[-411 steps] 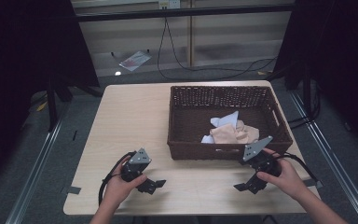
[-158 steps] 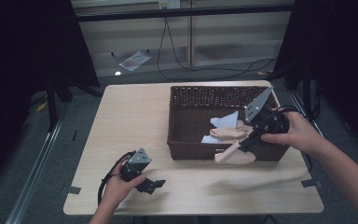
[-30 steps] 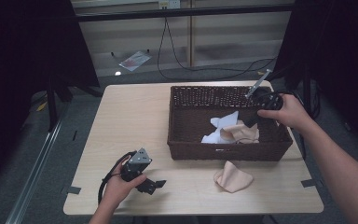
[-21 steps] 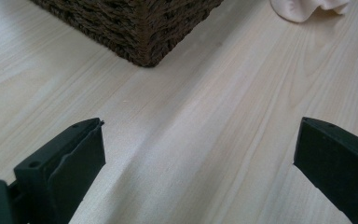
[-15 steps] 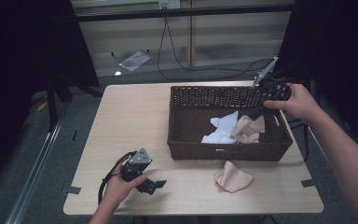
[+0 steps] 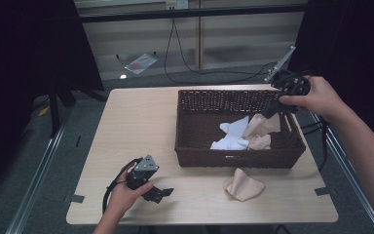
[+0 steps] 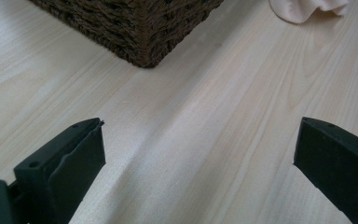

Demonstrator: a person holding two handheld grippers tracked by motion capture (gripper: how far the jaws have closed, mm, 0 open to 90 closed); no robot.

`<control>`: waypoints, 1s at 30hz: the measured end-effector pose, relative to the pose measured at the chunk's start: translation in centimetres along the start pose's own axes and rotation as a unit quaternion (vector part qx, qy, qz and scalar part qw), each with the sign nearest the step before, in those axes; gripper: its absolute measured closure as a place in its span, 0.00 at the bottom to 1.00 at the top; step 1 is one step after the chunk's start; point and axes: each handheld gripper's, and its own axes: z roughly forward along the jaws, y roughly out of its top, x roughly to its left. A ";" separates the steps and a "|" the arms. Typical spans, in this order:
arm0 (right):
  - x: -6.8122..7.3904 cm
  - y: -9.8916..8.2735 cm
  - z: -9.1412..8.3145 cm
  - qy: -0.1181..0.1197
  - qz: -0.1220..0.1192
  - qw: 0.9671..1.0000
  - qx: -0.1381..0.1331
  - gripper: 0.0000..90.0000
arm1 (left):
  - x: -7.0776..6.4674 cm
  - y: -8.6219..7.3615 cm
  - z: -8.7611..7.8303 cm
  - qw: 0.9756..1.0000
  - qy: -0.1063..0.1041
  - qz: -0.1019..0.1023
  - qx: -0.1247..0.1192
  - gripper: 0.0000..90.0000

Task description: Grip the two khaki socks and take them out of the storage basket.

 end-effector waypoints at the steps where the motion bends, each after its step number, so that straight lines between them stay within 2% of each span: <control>1: 0.1 0.0 -0.2 -0.001 -0.002 1.000 0.001 0.99 | 0.0 0.0 0.0 1.000 -0.001 0.000 -0.001 0.02; 14: 1.0 0.3 -2.8 0.009 -0.008 1.000 -0.012 0.99 | -0.1 0.1 0.0 1.000 -0.001 0.003 0.003 0.02; 30: 2.1 0.2 -4.3 0.022 -0.023 0.999 -0.031 0.99 | -0.2 0.1 0.2 1.000 -0.004 0.005 0.004 0.02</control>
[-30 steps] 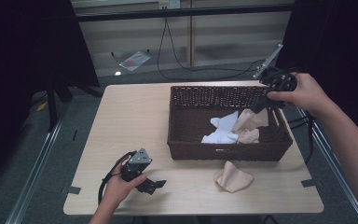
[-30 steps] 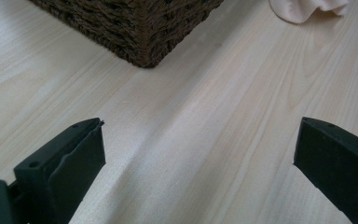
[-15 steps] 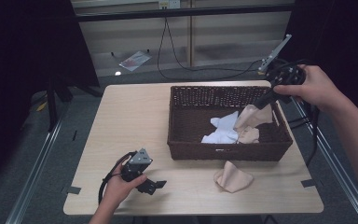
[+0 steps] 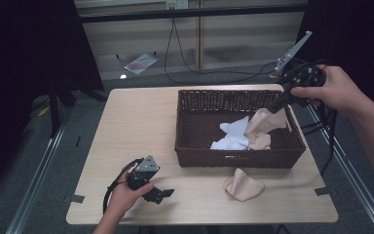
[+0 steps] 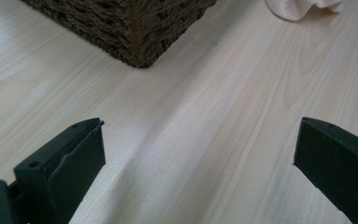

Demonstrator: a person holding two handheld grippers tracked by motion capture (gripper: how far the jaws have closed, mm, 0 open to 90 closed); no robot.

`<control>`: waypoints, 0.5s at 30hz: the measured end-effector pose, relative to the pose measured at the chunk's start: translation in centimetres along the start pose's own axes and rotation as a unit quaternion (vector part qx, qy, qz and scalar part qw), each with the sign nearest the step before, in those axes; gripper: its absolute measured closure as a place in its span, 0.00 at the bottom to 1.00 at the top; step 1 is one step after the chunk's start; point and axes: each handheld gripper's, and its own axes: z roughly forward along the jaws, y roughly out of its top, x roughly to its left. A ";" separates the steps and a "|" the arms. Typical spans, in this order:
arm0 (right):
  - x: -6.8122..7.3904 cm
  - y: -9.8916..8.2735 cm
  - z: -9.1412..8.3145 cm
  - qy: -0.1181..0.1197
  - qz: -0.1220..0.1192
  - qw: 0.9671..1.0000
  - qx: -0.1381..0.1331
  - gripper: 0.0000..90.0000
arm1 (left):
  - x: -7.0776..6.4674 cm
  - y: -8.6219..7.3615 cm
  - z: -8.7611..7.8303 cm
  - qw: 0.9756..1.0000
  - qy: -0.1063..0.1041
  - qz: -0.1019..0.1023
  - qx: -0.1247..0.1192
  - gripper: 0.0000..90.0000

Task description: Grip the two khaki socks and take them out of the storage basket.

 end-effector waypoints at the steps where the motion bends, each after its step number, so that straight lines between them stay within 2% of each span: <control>1: 0.1 0.0 -0.1 0.002 -0.005 1.000 -0.003 0.99 | 0.0 0.0 0.0 1.000 0.001 0.000 0.000 0.02; 15: 2.1 0.3 -0.3 0.020 -0.043 0.999 -0.014 0.99 | 0.0 0.0 -0.2 1.000 0.002 -0.001 0.000 0.02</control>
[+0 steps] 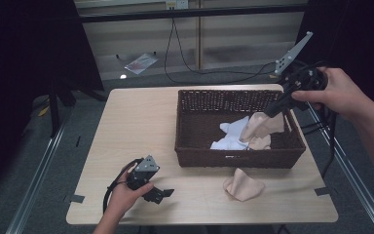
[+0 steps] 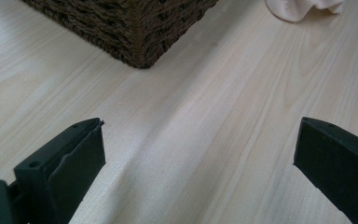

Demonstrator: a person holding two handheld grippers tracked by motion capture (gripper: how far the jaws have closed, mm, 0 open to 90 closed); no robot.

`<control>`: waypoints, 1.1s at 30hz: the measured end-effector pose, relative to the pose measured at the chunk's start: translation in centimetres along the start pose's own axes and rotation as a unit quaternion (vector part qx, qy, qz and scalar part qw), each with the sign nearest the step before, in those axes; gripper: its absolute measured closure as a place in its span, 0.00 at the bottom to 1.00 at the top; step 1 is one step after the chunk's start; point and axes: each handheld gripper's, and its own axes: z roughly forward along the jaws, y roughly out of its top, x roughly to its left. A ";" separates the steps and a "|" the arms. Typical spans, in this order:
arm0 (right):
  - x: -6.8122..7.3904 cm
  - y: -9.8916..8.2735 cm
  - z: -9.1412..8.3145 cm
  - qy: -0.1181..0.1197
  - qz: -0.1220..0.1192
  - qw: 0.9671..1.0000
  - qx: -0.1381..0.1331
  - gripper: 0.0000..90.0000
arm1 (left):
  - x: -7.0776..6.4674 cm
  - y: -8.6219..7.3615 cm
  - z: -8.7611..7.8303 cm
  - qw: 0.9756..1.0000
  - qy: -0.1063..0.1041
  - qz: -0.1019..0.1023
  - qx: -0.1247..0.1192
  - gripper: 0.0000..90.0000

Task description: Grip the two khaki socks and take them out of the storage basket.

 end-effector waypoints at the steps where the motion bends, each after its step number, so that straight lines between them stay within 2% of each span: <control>1: 0.2 0.0 0.0 0.004 -0.002 1.000 0.002 0.99 | 0.0 0.0 0.0 1.000 -0.002 0.000 0.000 0.02; 9: 1.8 -0.2 1.0 0.020 -0.032 0.999 0.006 0.99 | 0.0 0.0 0.1 1.000 0.000 0.003 0.001 0.02; 19: 3.1 -0.4 2.1 0.038 -0.048 0.998 0.016 0.99 | -0.1 0.0 0.2 1.000 -0.002 0.001 0.002 0.02; 23: 3.4 -0.4 2.9 0.042 -0.052 0.998 0.020 0.99 | -0.1 0.0 0.3 1.000 -0.004 0.002 0.001 0.02; 29: 4.0 -0.4 5.0 0.052 -0.063 0.996 0.040 0.98 | -0.1 0.0 0.2 1.000 -0.002 0.001 0.002 0.02; 30: 4.1 -0.4 5.3 0.055 -0.063 0.996 0.044 0.97 | -0.1 0.0 0.2 1.000 -0.003 0.001 0.001 0.02; 33: 4.2 -0.3 6.2 0.056 -0.063 0.996 0.043 0.81 | 0.0 0.0 0.2 1.000 -0.003 0.002 0.002 0.02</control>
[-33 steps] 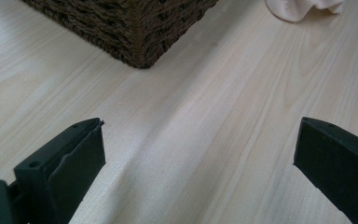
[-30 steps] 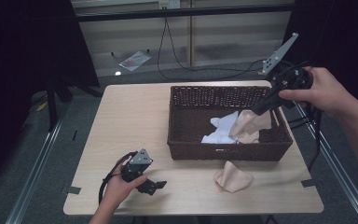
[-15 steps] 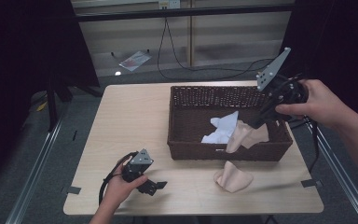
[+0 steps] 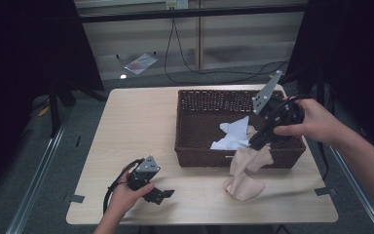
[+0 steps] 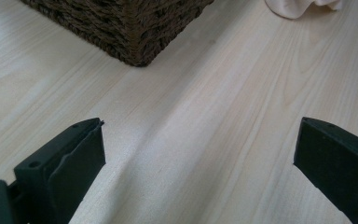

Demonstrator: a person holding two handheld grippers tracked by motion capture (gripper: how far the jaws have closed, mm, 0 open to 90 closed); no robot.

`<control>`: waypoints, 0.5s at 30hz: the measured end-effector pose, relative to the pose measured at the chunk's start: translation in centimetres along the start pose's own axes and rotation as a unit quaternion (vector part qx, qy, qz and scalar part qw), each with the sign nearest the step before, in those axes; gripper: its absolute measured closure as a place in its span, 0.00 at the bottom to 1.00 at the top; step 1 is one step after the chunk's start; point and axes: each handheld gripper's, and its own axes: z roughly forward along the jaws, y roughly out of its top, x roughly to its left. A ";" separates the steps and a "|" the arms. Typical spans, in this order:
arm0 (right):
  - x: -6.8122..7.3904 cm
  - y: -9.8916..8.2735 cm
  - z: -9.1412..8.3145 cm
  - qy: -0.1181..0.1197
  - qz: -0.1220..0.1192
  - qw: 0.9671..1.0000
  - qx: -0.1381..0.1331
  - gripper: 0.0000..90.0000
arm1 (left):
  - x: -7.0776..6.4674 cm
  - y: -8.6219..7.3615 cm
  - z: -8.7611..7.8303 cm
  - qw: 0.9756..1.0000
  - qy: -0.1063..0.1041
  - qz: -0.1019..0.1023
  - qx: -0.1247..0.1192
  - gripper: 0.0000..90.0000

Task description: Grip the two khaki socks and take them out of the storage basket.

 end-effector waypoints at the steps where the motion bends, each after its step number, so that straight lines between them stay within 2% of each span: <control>1: 0.0 0.0 0.2 -0.005 -0.001 1.000 -0.001 0.75 | 0.0 0.0 0.0 1.000 0.000 0.000 -0.001 0.02; 8: 0.0 -0.3 1.1 -0.007 0.005 1.000 0.001 0.49 | -0.1 0.0 0.0 1.000 -0.001 0.001 -0.001 0.02; 10: 0.0 -0.5 1.3 -0.012 0.007 1.000 -0.002 0.39 | 0.0 0.0 -0.1 1.000 -0.001 0.002 -0.002 0.02; 12: 0.0 -0.7 1.4 -0.010 0.002 1.000 -0.009 0.35 | 0.0 0.0 -0.1 1.000 -0.001 0.001 -0.003 0.02; 14: 0.1 -1.0 1.5 -0.018 0.007 1.000 -0.012 0.29 | 0.0 0.0 0.0 1.000 -0.001 0.002 -0.002 0.02; 15: -0.1 -1.2 1.6 -0.019 0.000 1.000 -0.016 0.28 | 0.0 0.0 0.0 1.000 -0.001 0.002 -0.002 0.02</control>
